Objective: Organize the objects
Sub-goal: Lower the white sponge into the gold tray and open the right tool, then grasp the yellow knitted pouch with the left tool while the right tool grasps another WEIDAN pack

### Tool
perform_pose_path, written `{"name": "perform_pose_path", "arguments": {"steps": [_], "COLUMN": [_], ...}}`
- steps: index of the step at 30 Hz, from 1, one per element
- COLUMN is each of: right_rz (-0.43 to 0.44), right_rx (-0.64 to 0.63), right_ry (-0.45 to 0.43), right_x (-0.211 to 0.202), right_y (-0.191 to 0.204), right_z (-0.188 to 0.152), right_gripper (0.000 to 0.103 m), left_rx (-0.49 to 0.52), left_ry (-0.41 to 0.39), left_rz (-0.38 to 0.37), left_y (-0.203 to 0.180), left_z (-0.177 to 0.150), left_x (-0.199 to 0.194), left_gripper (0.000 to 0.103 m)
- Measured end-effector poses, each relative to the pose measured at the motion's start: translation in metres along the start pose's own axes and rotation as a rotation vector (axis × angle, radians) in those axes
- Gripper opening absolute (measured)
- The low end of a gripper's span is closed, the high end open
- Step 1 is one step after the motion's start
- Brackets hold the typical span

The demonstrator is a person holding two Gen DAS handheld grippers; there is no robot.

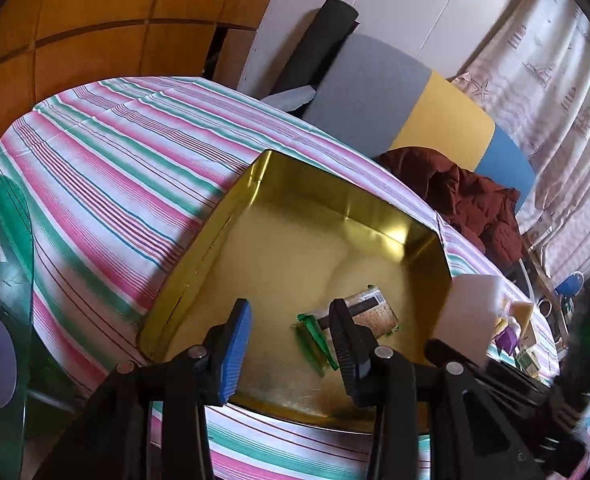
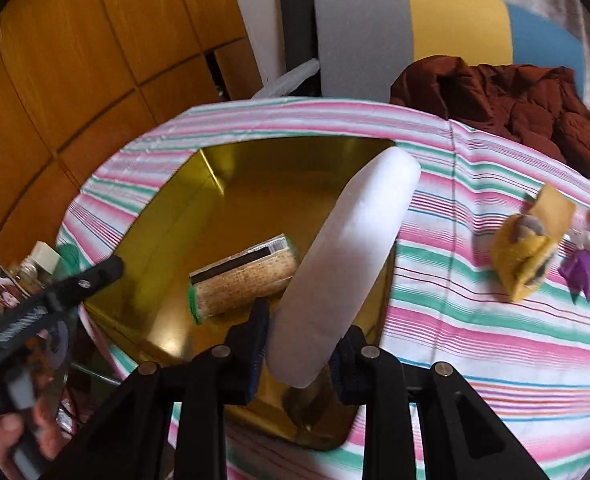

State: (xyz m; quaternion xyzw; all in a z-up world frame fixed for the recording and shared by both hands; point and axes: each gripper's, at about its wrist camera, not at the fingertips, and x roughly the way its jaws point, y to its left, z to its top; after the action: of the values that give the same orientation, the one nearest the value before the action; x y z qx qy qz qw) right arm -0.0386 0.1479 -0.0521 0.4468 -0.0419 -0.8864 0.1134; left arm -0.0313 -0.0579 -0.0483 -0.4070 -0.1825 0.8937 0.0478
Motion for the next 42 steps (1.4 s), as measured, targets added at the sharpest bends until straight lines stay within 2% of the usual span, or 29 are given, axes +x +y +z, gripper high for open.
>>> {"name": "perform_pose_path", "arguments": {"steps": [3,4,5,7,9,11,15,19,27,33,42], "right_rz": [-0.052,-0.051,-0.056,-0.072,-0.077,-0.098,-0.075,-0.070,-0.125,-0.211,-0.369], "right_rx": [-0.019,-0.019,-0.017,-0.013,-0.010,0.015,0.089,0.119,0.121,0.178,0.317], "right_ry": [0.029,0.042,0.049,0.028,-0.020,-0.074,-0.169,-0.222,-0.235,-0.203,-0.170], "right_x": [0.013,0.020,0.025,0.021,0.010,-0.006,-0.031,-0.049,-0.065,-0.069,-0.087], "right_y": [-0.002,-0.003,-0.003,-0.004,-0.006,-0.010,-0.024,-0.033,-0.051,-0.101,-0.204], "right_z": [0.007,0.011,0.012,0.013,0.013,0.014,0.020,0.019,-0.005,-0.037,-0.078], "right_gripper": [0.031,0.039,0.056,0.075,0.078,0.088,0.089,0.089,0.089,0.089,0.085], "left_rx": [0.004,0.008,0.014,0.025,0.030,0.034,0.057,0.082,0.161,0.234,0.337], "left_ry": [-0.004,-0.007,-0.011,-0.018,-0.021,-0.014,-0.010,-0.012,0.002,0.013,0.072], "left_rz": [-0.003,-0.005,-0.004,0.001,0.003,0.004,0.003,-0.003,-0.033,-0.064,-0.141], "left_y": [-0.002,-0.003,-0.004,-0.006,-0.008,-0.010,-0.017,-0.024,-0.048,-0.072,-0.120], "left_z": [0.001,0.001,0.001,0.001,0.001,0.000,-0.002,-0.005,-0.015,-0.027,-0.044], "left_x": [-0.003,-0.004,-0.005,-0.006,-0.007,-0.005,-0.003,-0.004,-0.002,-0.001,0.007], "left_gripper": [0.040,0.040,0.040,0.040,0.040,0.040,0.040,0.040,0.041,0.041,0.041]}}
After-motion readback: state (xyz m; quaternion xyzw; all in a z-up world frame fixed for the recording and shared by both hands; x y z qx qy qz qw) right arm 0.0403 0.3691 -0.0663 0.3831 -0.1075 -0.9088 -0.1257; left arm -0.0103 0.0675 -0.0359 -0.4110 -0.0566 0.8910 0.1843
